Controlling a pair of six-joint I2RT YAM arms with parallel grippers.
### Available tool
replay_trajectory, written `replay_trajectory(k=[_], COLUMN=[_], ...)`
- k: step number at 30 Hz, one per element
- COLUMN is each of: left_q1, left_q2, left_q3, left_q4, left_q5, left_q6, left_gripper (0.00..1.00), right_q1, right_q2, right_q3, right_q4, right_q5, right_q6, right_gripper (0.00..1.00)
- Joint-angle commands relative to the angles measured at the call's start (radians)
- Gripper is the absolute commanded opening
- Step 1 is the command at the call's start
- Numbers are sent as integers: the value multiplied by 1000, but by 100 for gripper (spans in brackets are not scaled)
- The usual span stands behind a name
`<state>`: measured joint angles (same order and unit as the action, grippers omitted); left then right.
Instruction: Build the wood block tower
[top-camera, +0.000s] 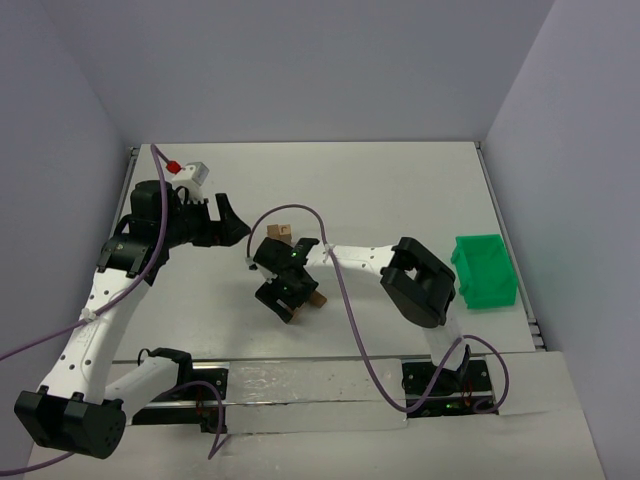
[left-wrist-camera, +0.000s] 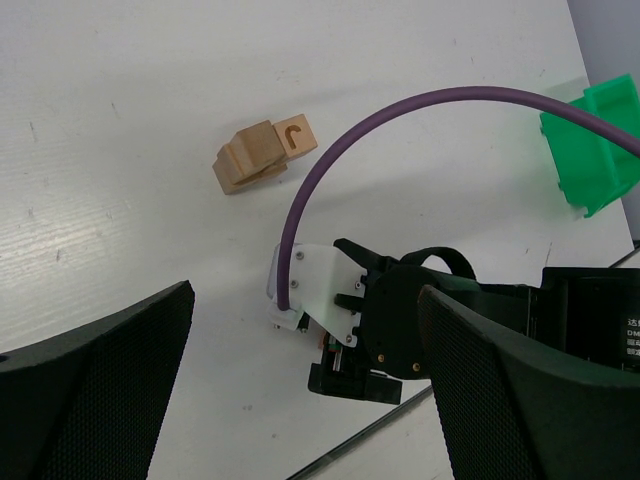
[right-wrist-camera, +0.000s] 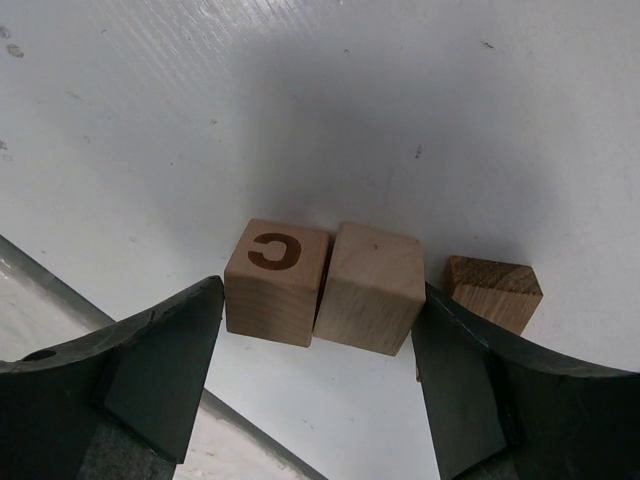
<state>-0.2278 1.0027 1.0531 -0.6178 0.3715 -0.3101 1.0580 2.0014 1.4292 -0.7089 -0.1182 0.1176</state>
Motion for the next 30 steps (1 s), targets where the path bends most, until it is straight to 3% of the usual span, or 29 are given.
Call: replay_trajectory(k=[1, 13, 21, 30], left_q1=[21, 51, 62, 70], left_q2=[-3, 1, 1, 1], left_q3=[13, 27, 27, 26], left_q4=[42, 31, 30, 26], left_q5=[-10, 13, 3, 4], left_q6=[-20, -27, -41, -38], left_gripper=[99, 99, 99, 99], right_q1=[10, 15, 30, 34], right_q2=[4, -48, -89, 22], right_q3=[31, 29, 21, 70], right_q4=[23, 9, 1, -10], right_q5=[21, 19, 114, 234], right_q6=[21, 59, 104, 139], right_gripper=[77, 62, 62, 64])
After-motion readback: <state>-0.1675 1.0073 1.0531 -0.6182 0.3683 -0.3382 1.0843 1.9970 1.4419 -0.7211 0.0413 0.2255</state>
